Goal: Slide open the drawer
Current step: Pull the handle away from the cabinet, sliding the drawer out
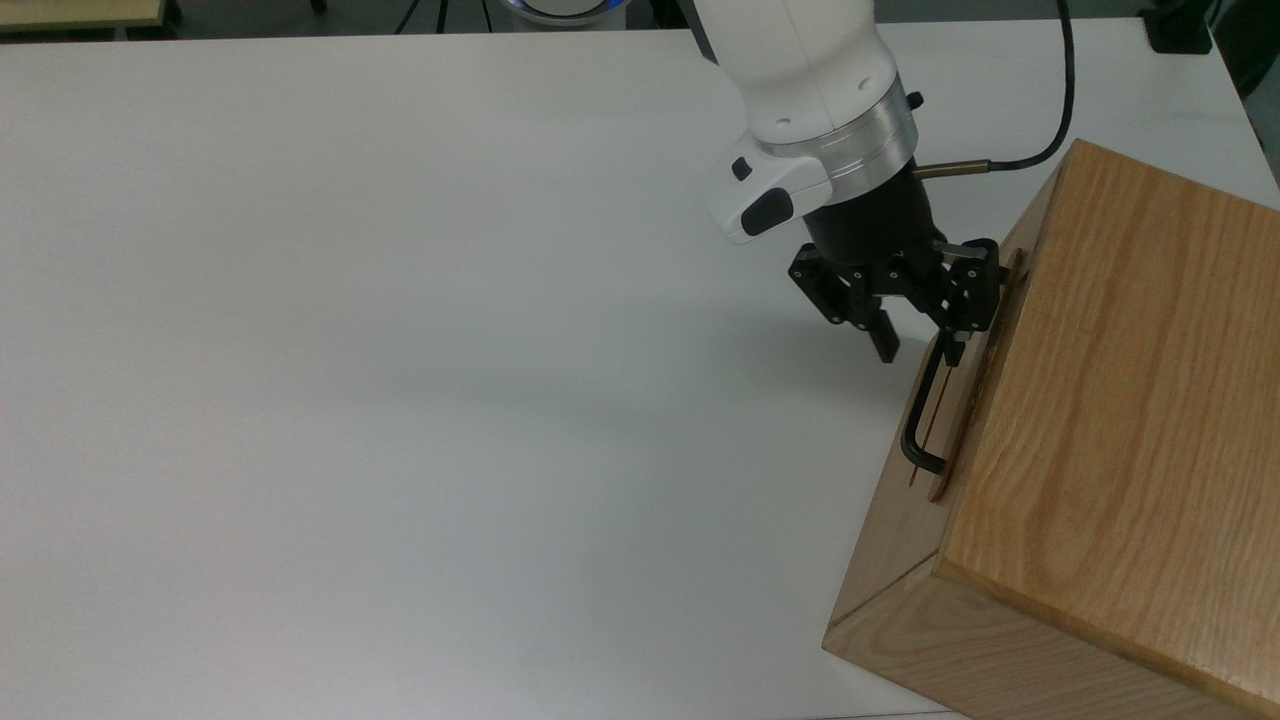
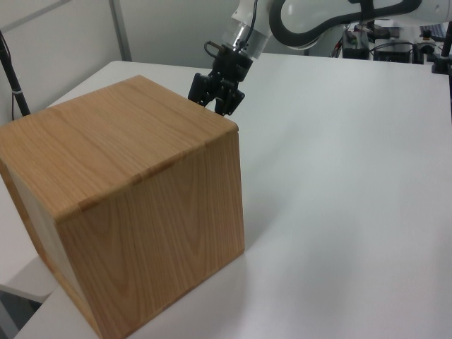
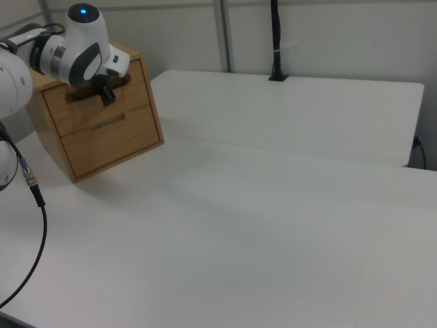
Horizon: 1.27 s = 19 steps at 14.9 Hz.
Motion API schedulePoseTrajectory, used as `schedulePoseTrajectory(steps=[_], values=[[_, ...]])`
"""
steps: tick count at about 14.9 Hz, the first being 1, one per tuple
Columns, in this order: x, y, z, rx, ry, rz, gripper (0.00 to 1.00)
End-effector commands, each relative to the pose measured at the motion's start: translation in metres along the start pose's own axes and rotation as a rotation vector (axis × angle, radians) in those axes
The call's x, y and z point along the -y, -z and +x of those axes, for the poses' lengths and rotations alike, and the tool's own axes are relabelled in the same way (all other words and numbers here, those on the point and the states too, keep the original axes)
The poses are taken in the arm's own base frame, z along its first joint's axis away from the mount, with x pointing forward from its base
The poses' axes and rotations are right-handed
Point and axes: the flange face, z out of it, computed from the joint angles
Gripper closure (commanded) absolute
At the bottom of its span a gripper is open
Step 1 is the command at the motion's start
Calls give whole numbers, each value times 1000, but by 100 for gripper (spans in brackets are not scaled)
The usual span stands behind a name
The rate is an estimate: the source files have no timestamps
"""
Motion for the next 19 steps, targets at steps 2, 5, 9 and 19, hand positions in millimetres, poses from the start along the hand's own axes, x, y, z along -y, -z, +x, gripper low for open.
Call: schedulePoseTrajectory(steps=[2,5,9,19], values=[[-7,0,3,-8,-21,-29,92],[-9,11,4,-18,-13,-46,99],[-27,17,7,-21,1,-103,99],[-72,63,14,56,115,-199,98]])
